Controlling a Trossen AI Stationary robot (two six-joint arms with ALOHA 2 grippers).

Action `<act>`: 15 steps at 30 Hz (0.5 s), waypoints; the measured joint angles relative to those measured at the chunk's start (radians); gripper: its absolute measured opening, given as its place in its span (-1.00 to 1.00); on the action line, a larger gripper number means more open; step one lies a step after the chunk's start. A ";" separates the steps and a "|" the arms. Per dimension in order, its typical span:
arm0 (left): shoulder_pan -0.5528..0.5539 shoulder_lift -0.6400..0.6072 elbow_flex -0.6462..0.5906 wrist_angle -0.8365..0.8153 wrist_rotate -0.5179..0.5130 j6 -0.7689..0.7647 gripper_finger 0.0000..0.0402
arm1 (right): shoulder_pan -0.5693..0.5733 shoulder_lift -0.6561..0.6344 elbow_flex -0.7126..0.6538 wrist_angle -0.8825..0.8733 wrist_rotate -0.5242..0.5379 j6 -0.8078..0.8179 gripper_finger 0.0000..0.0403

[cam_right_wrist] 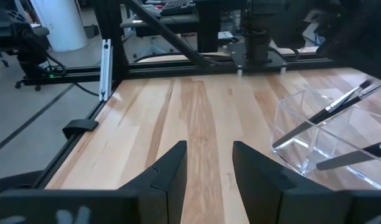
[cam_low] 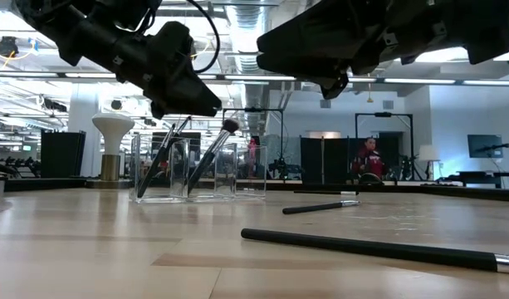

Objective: Put items in baskets/containers
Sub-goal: Put the highlighter brush into the right section of the transparent organizer

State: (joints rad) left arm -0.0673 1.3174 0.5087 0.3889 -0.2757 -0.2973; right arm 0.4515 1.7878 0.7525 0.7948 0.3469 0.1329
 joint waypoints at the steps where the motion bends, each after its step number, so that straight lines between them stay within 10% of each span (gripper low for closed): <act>1: 0.000 0.000 0.000 0.000 -0.012 0.000 -0.24 | 0.000 0.000 0.000 -0.001 0.000 0.000 -0.41; 15: -0.024 -0.082 0.000 0.017 -0.016 0.108 -0.33 | 0.000 0.000 0.000 -0.063 0.018 0.099 -0.41</act>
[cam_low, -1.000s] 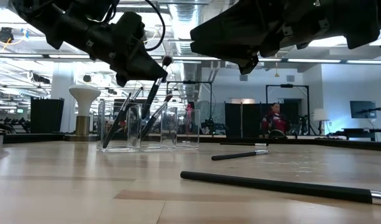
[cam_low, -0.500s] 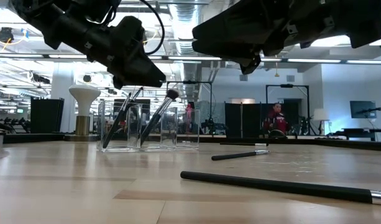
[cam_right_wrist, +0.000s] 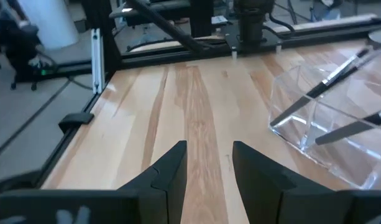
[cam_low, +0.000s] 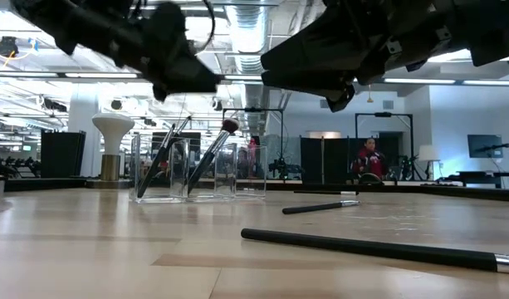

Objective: Put items in baskets/containers
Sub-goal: Put the highlighter brush into the right section of the transparent organizer

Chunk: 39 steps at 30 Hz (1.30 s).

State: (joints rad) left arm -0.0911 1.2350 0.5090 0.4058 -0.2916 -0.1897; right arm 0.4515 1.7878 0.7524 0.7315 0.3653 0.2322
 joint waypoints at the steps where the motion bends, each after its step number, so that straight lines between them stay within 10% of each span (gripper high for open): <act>1: -0.014 -0.021 0.000 -0.003 0.007 0.025 -0.34 | -0.001 0.000 0.000 0.000 0.001 0.011 -0.41; 26: -0.218 -0.392 0.000 -0.025 0.016 0.283 -0.44 | -0.077 -0.193 0.000 -0.731 0.286 0.535 -0.41; 39: -0.205 -0.399 0.000 -0.024 0.005 0.320 -0.44 | -0.078 -0.230 0.096 -1.265 -0.030 0.881 -0.42</act>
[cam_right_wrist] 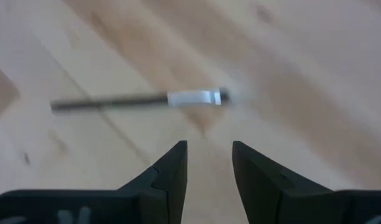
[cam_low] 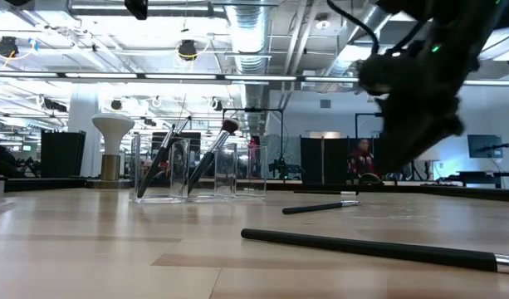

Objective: Put items in baskets/containers
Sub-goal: Put the highlighter brush into the right section of the transparent organizer

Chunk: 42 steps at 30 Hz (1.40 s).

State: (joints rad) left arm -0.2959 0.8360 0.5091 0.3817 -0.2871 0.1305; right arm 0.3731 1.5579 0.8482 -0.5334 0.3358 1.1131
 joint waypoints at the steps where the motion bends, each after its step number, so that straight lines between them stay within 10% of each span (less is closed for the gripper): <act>1: 0.003 0.000 0.000 0.000 0.000 0.000 -0.44 | 0.018 0.000 0.016 -0.037 -0.019 0.033 -0.43; 17: 0.006 -0.045 0.000 -0.002 -0.019 -0.095 -0.43 | 0.407 0.001 0.062 -0.217 -0.232 0.722 -0.50; 42: 0.005 -0.049 0.000 -0.024 -0.019 -0.106 -0.43 | 0.433 0.281 0.180 -0.255 -0.459 0.772 -0.33</act>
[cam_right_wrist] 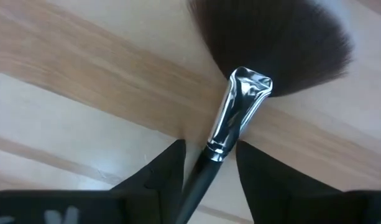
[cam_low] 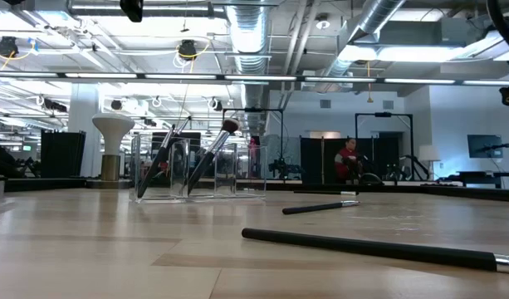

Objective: Put items in baskets/containers
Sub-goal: Put the highlighter brush into the right section of the transparent organizer

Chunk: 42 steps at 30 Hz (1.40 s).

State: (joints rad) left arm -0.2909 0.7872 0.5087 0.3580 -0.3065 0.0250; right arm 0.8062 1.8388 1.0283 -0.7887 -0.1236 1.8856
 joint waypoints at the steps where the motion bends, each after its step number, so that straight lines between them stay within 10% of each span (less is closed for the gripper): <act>1: 0.000 0.000 0.000 0.000 0.000 0.000 -0.43 | 0.000 0.002 0.001 -0.002 0.003 -0.005 -0.36; 13: -0.026 0.046 0.000 -0.009 0.024 -0.022 -0.43 | 0.003 0.003 -0.002 -0.026 0.037 -0.122 -0.83; 42: -0.027 0.065 0.000 -0.002 0.023 -0.006 -0.43 | -0.024 0.004 -0.005 -0.018 0.082 -0.237 -0.72</act>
State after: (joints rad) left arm -0.3183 0.8520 0.5087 0.3557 -0.2835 0.0187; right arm 0.7827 1.8427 1.0229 -0.8062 -0.0415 1.6482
